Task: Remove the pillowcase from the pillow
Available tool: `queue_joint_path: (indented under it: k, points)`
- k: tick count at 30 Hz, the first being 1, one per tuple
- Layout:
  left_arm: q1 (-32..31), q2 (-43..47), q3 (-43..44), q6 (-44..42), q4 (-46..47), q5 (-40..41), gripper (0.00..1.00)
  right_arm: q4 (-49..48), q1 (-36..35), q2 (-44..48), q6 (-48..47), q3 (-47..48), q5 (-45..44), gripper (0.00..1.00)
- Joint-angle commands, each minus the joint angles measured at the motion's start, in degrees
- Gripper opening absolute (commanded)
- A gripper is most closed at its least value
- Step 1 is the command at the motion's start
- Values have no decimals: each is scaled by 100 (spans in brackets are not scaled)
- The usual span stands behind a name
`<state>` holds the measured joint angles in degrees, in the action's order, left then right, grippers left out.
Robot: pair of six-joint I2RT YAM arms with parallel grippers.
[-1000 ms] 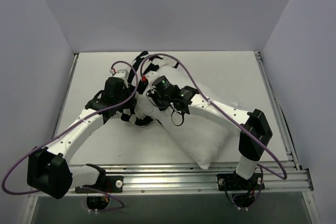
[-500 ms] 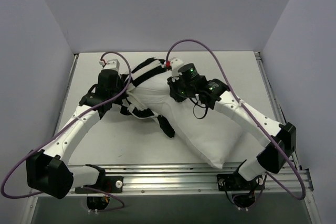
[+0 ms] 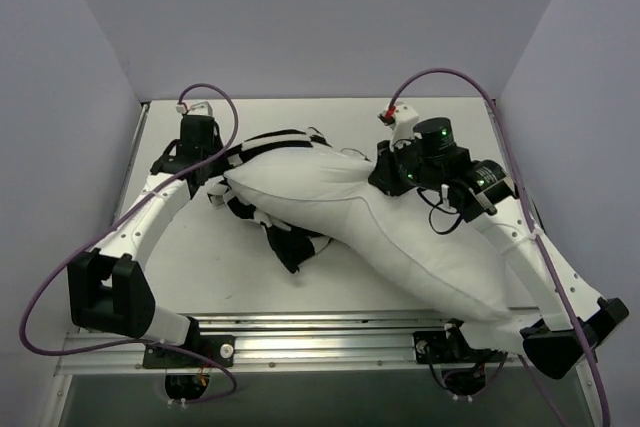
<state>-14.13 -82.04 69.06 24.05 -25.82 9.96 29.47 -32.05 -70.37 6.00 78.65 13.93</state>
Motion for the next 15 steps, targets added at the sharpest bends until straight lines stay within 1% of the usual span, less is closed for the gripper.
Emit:
queue_joint_path:
  k: [1, 5, 9, 12, 15]
  points:
    - [692, -303, 73, 28, -292, 1186, 2, -3, 410, 831, -2, 580, -190, 0]
    - [912, -488, -137, 415, -160, 694, 2, -21, 542, 876, 77, 791, -93, 0]
    - [1079, -751, -156, 653, -19, 446, 2, -143, 551, 849, 164, 967, 22, 0]
    - [1201, -918, 71, 697, -19, 402, 2, -205, 560, 735, 235, 1231, -118, 0]
    - [1316, -1024, 327, 610, -124, 480, 2, -214, 586, 551, 331, 1572, -592, 0]
